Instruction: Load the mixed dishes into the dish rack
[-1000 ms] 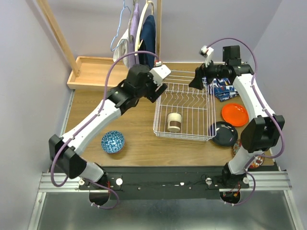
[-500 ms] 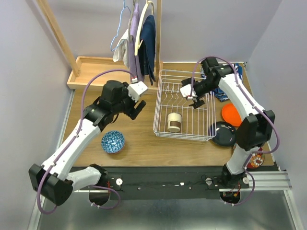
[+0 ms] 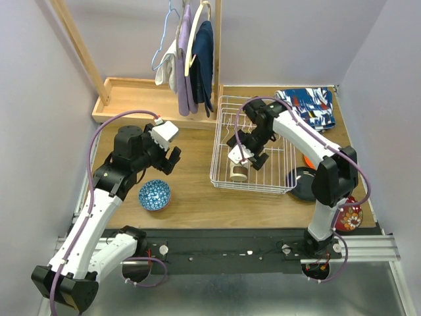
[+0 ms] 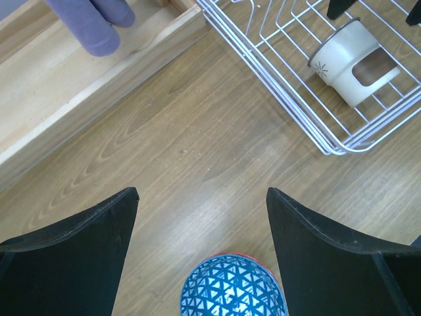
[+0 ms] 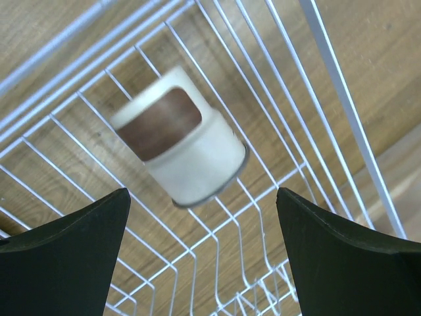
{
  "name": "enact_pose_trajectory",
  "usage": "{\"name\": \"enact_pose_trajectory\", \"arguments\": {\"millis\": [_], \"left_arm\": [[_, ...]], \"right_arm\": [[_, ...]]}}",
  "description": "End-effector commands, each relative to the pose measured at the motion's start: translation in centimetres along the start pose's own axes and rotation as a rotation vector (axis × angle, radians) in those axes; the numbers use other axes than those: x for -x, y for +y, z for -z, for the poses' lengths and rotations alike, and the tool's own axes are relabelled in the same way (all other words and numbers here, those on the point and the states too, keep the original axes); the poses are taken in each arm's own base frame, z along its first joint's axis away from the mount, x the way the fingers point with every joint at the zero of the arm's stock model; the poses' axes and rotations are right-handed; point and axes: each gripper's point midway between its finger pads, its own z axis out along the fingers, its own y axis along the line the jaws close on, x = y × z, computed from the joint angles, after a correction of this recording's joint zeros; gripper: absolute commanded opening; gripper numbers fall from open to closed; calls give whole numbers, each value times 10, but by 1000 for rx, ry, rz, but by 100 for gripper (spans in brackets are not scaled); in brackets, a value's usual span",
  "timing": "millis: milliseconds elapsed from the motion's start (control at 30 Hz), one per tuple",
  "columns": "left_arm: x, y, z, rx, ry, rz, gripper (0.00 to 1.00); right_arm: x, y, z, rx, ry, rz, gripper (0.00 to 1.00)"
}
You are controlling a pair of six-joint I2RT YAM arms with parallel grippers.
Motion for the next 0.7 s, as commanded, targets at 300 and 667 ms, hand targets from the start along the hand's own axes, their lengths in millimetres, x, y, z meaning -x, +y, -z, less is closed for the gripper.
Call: {"name": "enact_pose_trajectory", "arguments": {"millis": [300, 667], "left_arm": [[-10, -1, 5, -11, -29, 92, 88], [-16, 7, 4, 12, -20, 141, 88]], "right_arm": [[11, 20, -55, 309, -23, 635, 100], [-6, 25, -75, 372, -22, 620, 90]]}}
